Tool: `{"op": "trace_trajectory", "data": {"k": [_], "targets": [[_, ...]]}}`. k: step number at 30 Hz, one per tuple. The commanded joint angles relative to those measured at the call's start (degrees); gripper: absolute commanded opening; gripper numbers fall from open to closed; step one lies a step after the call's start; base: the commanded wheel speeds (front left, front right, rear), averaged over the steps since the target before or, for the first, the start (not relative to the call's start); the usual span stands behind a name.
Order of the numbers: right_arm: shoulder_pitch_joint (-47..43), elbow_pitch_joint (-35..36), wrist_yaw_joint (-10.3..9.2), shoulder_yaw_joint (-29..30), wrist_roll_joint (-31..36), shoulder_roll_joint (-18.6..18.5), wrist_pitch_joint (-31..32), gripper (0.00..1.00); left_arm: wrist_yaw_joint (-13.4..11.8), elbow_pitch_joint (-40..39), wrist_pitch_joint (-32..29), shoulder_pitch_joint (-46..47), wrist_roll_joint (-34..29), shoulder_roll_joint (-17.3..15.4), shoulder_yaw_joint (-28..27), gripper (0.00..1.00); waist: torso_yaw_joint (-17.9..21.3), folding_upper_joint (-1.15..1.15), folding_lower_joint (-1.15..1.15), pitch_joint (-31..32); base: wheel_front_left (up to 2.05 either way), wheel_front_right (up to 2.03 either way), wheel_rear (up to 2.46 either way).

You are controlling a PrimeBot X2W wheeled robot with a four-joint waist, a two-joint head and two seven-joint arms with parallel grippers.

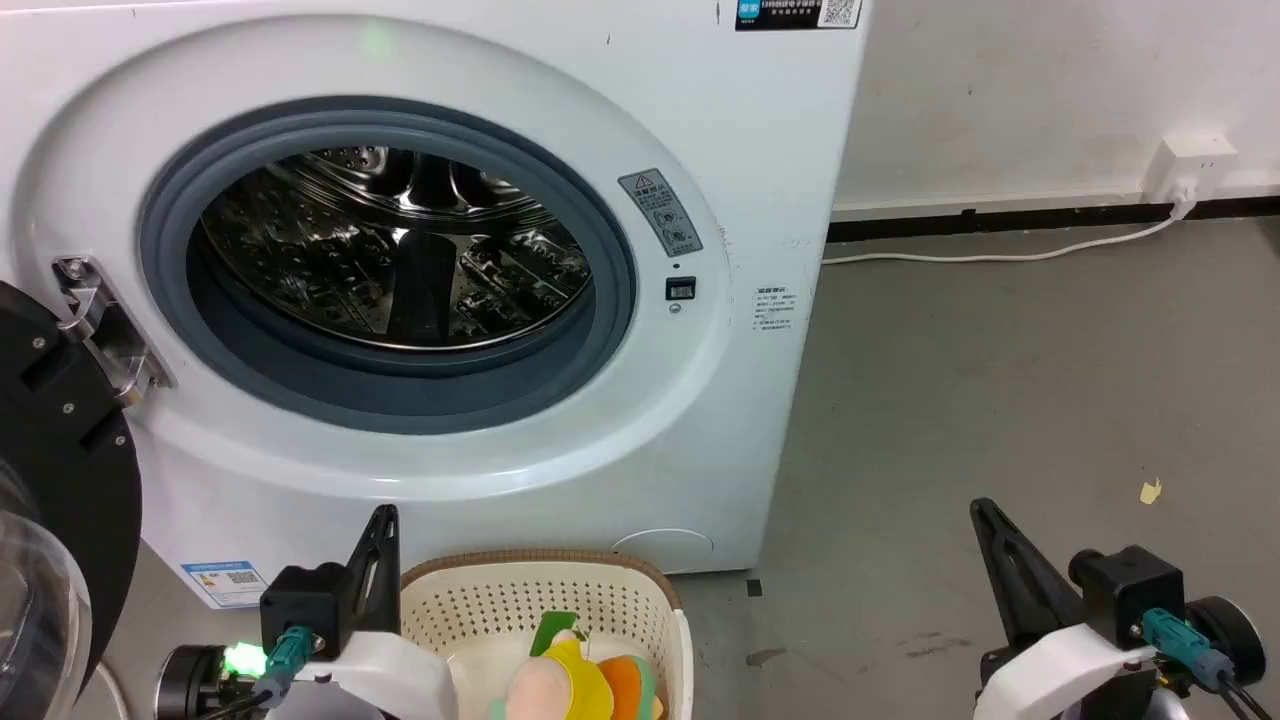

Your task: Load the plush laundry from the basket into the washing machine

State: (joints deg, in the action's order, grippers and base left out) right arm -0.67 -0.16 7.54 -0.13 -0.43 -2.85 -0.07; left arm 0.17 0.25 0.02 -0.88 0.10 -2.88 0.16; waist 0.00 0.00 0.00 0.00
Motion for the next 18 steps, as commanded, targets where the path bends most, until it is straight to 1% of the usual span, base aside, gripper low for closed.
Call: {"op": "trace_trajectory", "data": {"k": [1, 18], "targets": [[0.7, 0.2, -0.05, 0.1, 0.4, 0.0, 0.1, 0.00, -0.2, -0.2, 0.0, 0.9, -0.1, 0.0, -0.2, 0.00, 0.0, 0.00, 0.00, 0.0, 0.00, 0.00, 0.00], [0.7, 0.2, -0.05, 0.1, 0.4, 0.0, 0.1, 0.00, -0.2, -0.2, 0.0, 0.9, -0.1, 0.0, -0.2, 0.00, 0.0, 0.00, 0.00, 0.0, 0.00, 0.00, 0.00]]}}
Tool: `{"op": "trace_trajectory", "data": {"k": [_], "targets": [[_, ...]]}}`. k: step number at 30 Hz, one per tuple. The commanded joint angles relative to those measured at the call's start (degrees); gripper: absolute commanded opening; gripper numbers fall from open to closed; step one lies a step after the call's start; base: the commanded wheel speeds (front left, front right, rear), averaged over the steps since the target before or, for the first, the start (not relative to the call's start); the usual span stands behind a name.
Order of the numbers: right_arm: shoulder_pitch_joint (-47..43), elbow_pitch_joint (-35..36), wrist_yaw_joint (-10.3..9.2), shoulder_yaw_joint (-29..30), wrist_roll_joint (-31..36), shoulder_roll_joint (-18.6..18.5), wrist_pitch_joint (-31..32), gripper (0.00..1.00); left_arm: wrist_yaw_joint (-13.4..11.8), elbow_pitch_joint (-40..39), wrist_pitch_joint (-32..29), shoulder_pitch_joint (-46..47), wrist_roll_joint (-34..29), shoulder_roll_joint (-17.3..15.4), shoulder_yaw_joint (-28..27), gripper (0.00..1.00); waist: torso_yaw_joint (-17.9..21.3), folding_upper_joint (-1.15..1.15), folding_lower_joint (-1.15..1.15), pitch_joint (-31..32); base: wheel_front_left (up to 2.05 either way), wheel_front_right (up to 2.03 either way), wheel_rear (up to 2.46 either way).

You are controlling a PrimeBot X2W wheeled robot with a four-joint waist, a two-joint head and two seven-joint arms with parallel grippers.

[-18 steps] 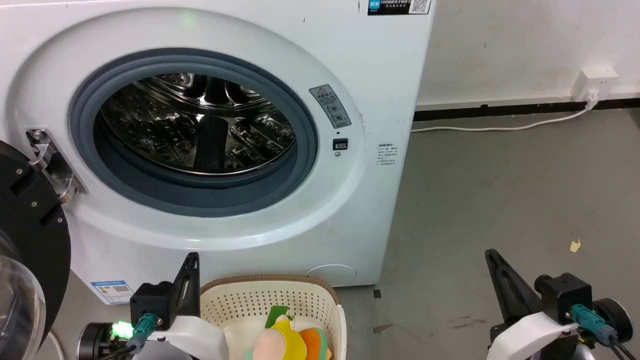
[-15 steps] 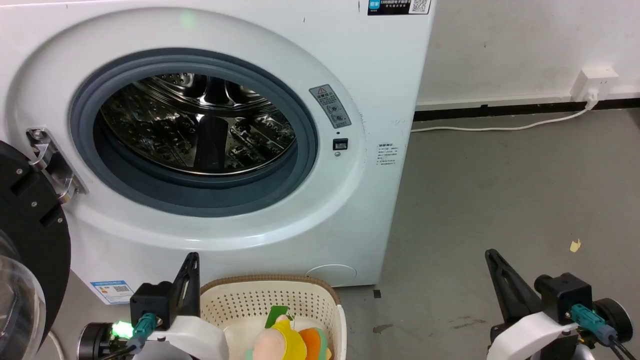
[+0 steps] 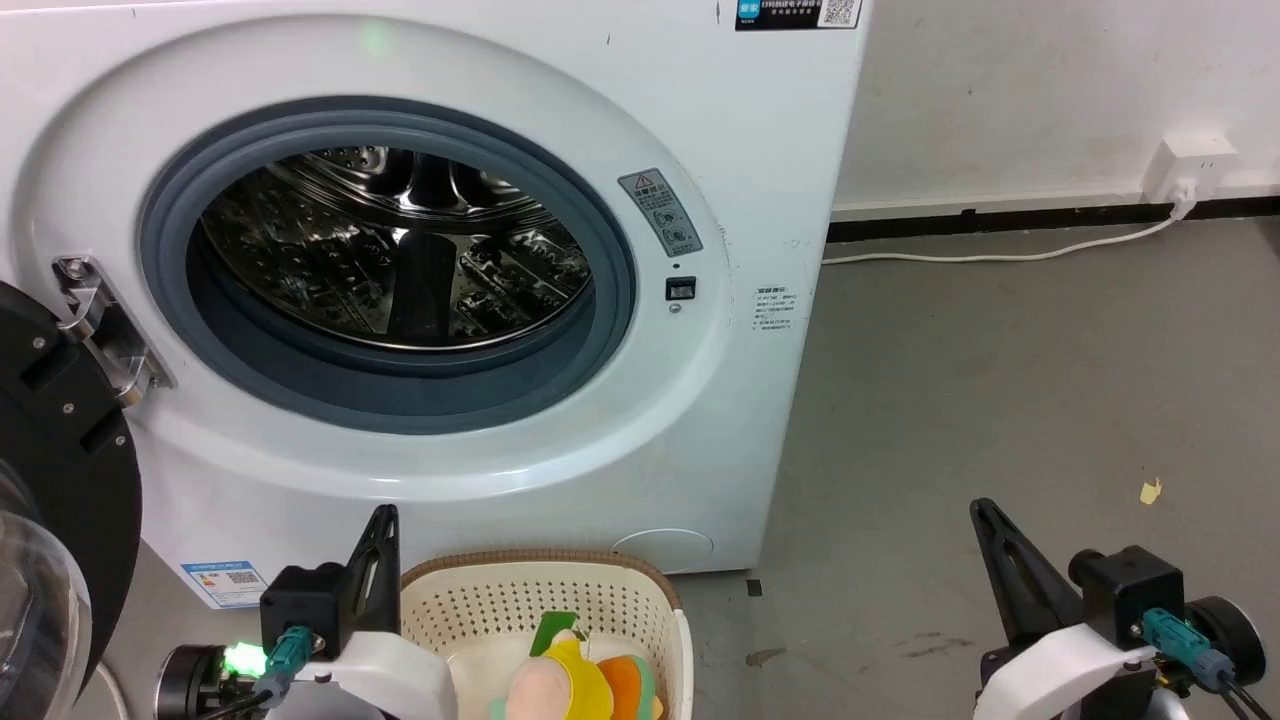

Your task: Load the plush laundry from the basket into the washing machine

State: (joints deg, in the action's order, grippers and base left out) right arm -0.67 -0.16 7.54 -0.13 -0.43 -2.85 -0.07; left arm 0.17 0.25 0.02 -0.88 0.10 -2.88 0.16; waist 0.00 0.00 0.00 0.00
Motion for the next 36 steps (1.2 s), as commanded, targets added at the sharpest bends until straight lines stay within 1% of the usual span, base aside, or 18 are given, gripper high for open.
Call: {"op": "trace_trajectory", "data": {"k": [1, 11, 12, 25, 28, 36], "targets": [[0.7, 0.2, -0.05, 0.1, 0.4, 0.0, 0.1, 0.00, -0.2, -0.2, 0.0, 0.9, -0.1, 0.0, -0.2, 0.00, 0.0, 0.00, 0.00, 0.0, 0.00, 0.00, 0.00], [0.7, 0.2, -0.05, 0.1, 0.4, 0.0, 0.1, 0.00, -0.2, -0.2, 0.0, 0.9, -0.1, 0.0, -0.2, 0.00, 0.0, 0.00, 0.00, 0.0, 0.00, 0.00, 0.00], [0.0, 0.0, 0.00, 0.0, -0.1, 0.0, 0.0, 1.00, 0.0, 0.0, 0.0, 0.0, 0.0, 0.0, 0.0, 1.00, 0.0, 0.00, 0.00, 0.0, 0.00, 0.00, 0.00], [-0.1, 0.0, 0.00, -0.1, -1.0, 0.0, -1.1, 1.00, -0.4, 0.3, 1.1, 0.0, 0.4, 0.0, 0.8, 1.00, 0.2, 0.00, 0.00, -0.5, 0.00, 0.00, 0.00], [0.5, 0.1, -0.01, -0.1, -2.0, 0.0, -2.0, 1.00, -0.6, 1.6, 2.0, 0.8, 0.5, 0.0, 1.5, 1.00, 1.1, 0.00, 0.00, -2.8, 0.00, 0.00, 0.00], [1.6, 0.2, -0.01, -0.3, -3.2, 0.0, -3.0, 1.00, -0.2, 4.9, 3.0, 2.4, 0.8, -0.5, 1.9, 1.00, 2.5, 0.00, 0.00, -6.3, 0.00, 0.00, 0.00]]}}
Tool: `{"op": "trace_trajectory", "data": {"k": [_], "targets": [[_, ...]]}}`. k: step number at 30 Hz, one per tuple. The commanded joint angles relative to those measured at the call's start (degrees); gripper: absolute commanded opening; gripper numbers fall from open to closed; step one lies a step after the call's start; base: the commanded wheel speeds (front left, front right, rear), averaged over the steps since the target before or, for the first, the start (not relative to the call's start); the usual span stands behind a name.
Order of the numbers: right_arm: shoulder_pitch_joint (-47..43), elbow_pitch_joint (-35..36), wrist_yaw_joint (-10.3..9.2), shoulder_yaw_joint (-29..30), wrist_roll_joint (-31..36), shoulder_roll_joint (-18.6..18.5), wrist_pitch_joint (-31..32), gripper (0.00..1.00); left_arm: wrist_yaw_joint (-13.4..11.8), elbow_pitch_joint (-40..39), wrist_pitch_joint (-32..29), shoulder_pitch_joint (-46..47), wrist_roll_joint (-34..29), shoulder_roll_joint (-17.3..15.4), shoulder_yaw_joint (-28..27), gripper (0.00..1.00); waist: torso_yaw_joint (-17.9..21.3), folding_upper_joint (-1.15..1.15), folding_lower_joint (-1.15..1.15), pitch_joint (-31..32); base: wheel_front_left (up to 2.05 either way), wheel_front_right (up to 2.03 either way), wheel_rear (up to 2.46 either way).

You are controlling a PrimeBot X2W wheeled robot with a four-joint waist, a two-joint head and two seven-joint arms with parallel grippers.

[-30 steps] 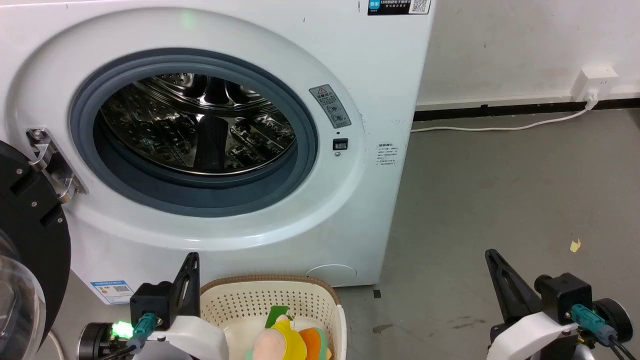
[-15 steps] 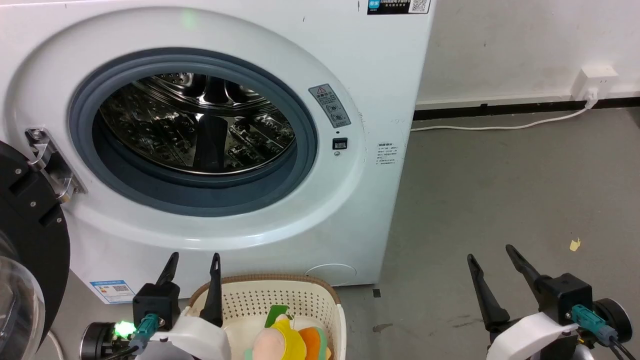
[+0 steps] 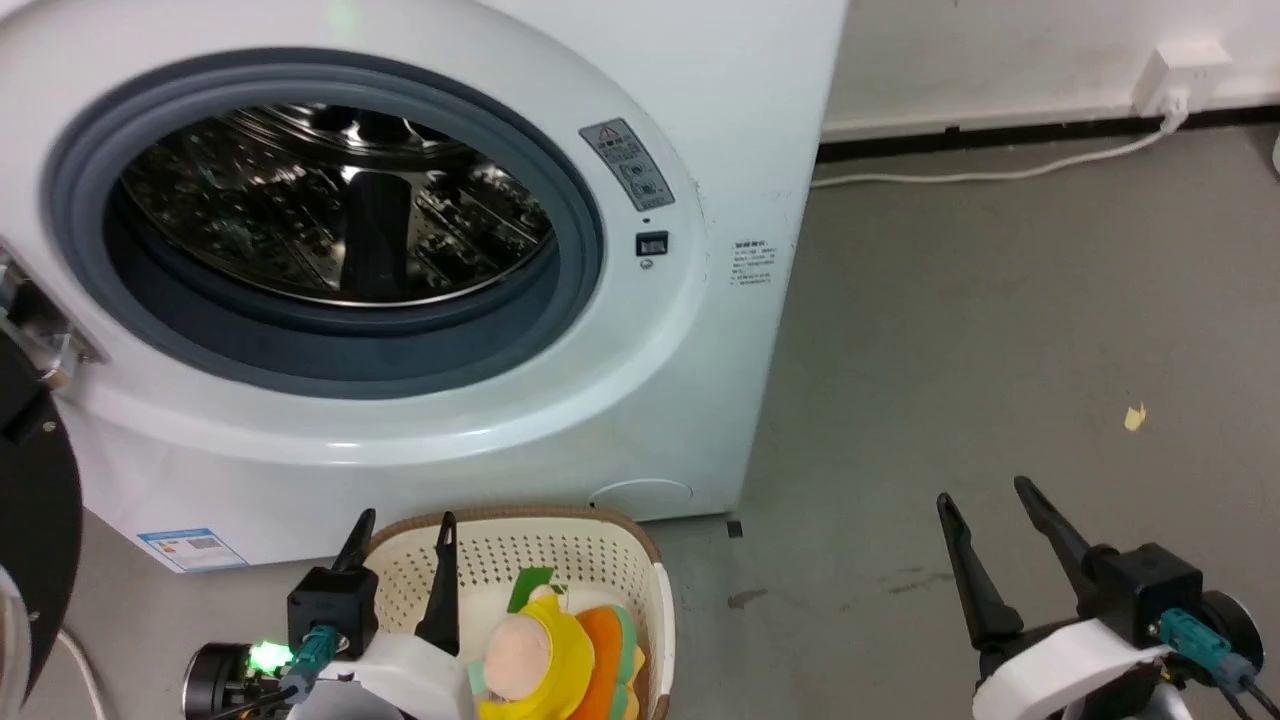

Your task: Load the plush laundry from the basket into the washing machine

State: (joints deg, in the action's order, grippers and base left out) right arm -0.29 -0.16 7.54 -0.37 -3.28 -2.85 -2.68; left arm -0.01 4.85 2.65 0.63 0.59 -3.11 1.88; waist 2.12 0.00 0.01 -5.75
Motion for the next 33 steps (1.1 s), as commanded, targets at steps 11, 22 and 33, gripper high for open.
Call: {"op": "trace_trajectory", "data": {"k": [11, 22, 33], "targets": [[2.9, 0.2, -0.02, -1.0, -3.1, 0.0, -1.7, 1.00, 0.6, 7.7, 0.8, 4.5, 1.0, -2.2, 0.6, 1.00, 3.3, 0.00, 0.00, -5.9, 0.00, 0.00, 0.00], [4.7, 0.7, -0.02, -2.5, -6.6, 0.0, -3.0, 1.00, 1.7, 15.4, -1.5, 9.0, 2.1, -5.5, 0.8, 1.00, 6.7, 0.00, 0.00, -12.0, 0.00, 0.00, 0.00], [5.6, 0.3, -0.02, -3.6, -10.1, 0.0, -4.3, 1.00, 3.0, 23.3, -5.4, 13.4, 4.1, -9.7, 0.9, 1.00, 9.3, 0.00, 0.00, -18.1, 0.00, 0.00, 0.00]]}}
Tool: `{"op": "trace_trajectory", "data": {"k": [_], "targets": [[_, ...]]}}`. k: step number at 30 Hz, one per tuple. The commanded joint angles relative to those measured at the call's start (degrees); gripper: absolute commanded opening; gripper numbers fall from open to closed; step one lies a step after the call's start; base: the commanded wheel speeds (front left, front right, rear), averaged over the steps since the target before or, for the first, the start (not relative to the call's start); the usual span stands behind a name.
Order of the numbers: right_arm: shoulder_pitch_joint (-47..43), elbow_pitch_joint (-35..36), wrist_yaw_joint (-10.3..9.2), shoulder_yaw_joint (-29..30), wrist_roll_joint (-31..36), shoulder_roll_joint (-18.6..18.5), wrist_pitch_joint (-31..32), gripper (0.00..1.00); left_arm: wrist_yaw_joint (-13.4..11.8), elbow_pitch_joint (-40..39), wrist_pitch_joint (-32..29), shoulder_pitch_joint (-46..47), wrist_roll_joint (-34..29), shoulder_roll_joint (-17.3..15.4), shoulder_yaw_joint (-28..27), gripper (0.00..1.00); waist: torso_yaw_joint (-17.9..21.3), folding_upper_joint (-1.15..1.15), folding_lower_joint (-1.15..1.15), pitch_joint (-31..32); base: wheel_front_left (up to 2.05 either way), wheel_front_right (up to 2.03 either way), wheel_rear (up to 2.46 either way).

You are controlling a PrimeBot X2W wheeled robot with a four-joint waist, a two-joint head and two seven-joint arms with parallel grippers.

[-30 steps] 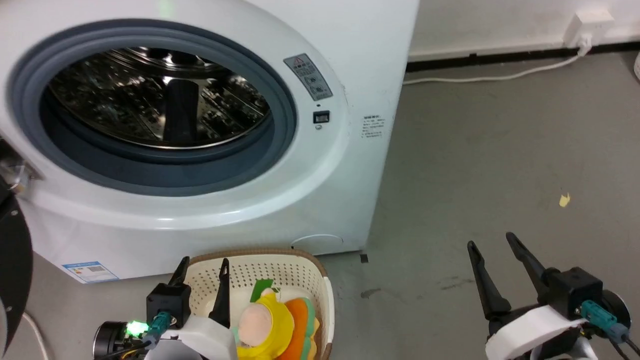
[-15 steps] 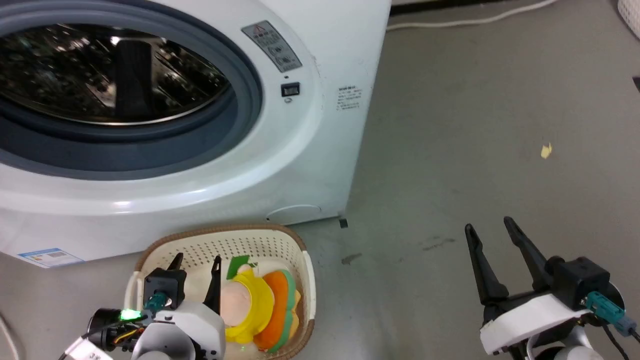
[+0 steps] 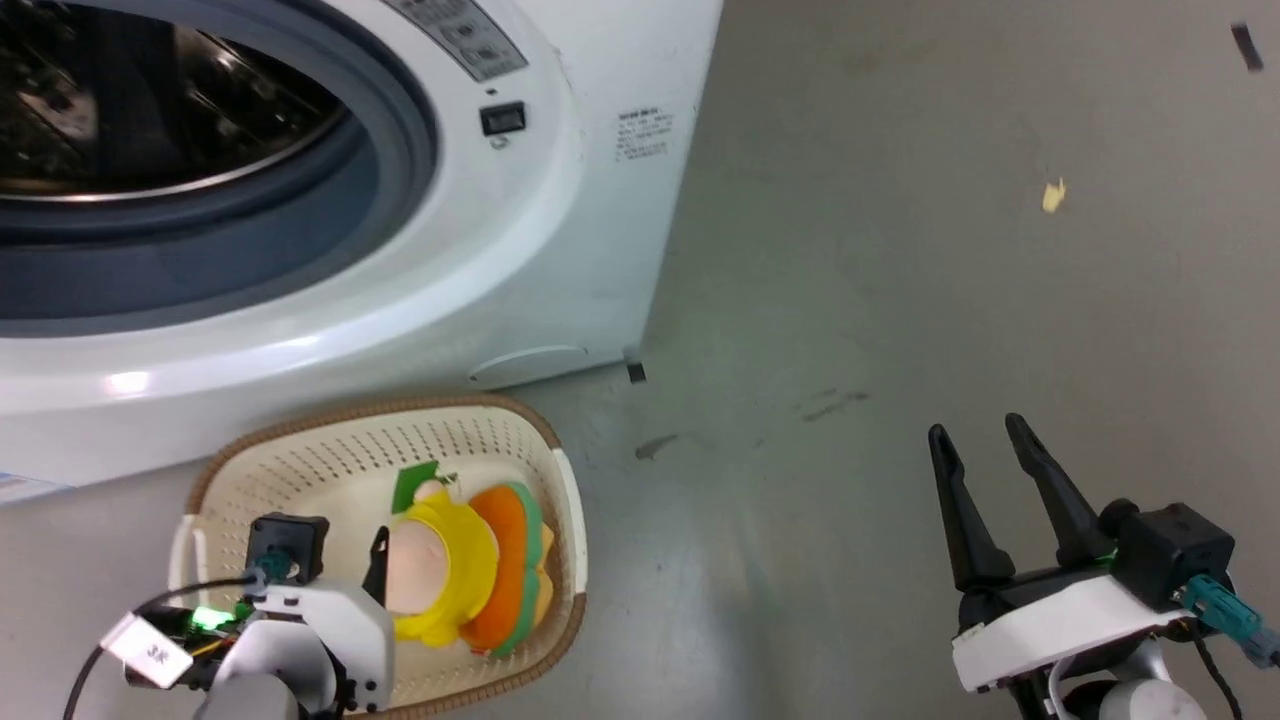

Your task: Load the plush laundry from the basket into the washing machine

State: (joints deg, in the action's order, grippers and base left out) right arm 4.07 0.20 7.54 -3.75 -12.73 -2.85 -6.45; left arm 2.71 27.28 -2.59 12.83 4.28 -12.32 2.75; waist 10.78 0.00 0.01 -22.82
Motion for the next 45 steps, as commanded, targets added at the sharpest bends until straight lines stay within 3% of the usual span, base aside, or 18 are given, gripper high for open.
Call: {"op": "trace_trajectory", "data": {"k": [1, 10, 20, 26, 41, 42, 43, 45], "targets": [[1.3, 0.0, -0.03, -0.3, -0.9, 0.0, -0.7, 1.00, 0.5, 1.5, -0.6, 1.6, 0.6, -0.8, 0.2, 1.00, 0.8, 0.00, 0.00, -1.5, 0.00, 0.00, 0.00], [3.0, 0.3, -0.03, -1.7, -3.8, 0.0, -2.0, 1.00, 1.4, 8.1, -5.8, 6.1, 1.6, -3.9, 2.2, 1.00, 3.1, 0.00, 0.00, -6.9, 0.00, 0.00, 0.00], [3.5, 0.7, -0.03, -2.4, -6.0, 0.0, -3.0, 1.00, 2.1, 11.8, -10.8, 10.6, 4.6, -4.9, 5.6, 1.00, 4.9, 0.00, -0.01, -11.0, 0.00, 0.00, 0.00], [3.9, 1.0, -0.04, -2.9, -8.1, 0.0, -3.9, 1.00, 2.5, 14.7, -15.2, 14.4, 6.2, -7.8, 8.6, 1.00, 6.2, 0.00, -0.01, -14.5, 0.00, 0.00, 0.00], [5.6, 1.3, -0.04, -4.1, -11.9, 0.0, -5.5, 1.00, 2.5, 21.2, -18.3, 21.0, 7.5, -10.6, 12.3, 1.00, 8.7, 0.00, -0.01, -21.4, 0.00, 0.00, 0.00], [5.7, 1.2, -0.04, -4.2, -12.2, 0.0, -5.7, 1.00, 2.4, 21.7, -18.3, 21.4, 7.7, -10.8, 12.4, 0.13, 8.9, 0.00, -0.01, -21.8, 0.00, 0.00, 0.00], [5.9, 1.2, -0.04, -4.3, -12.4, 0.0, -5.8, 1.00, 2.4, 22.2, -18.3, 21.7, 7.9, -11.1, 12.6, 0.00, 9.2, 0.00, -0.01, -22.1, 0.00, 0.00, 0.00], [6.2, 1.1, -0.04, -4.6, -13.0, 0.0, -6.0, 1.00, 2.5, 23.3, -18.4, 22.2, 8.3, -11.7, 12.9, 0.00, 9.6, 0.00, -0.01, -22.9, 0.00, 0.00, 0.00]]}}
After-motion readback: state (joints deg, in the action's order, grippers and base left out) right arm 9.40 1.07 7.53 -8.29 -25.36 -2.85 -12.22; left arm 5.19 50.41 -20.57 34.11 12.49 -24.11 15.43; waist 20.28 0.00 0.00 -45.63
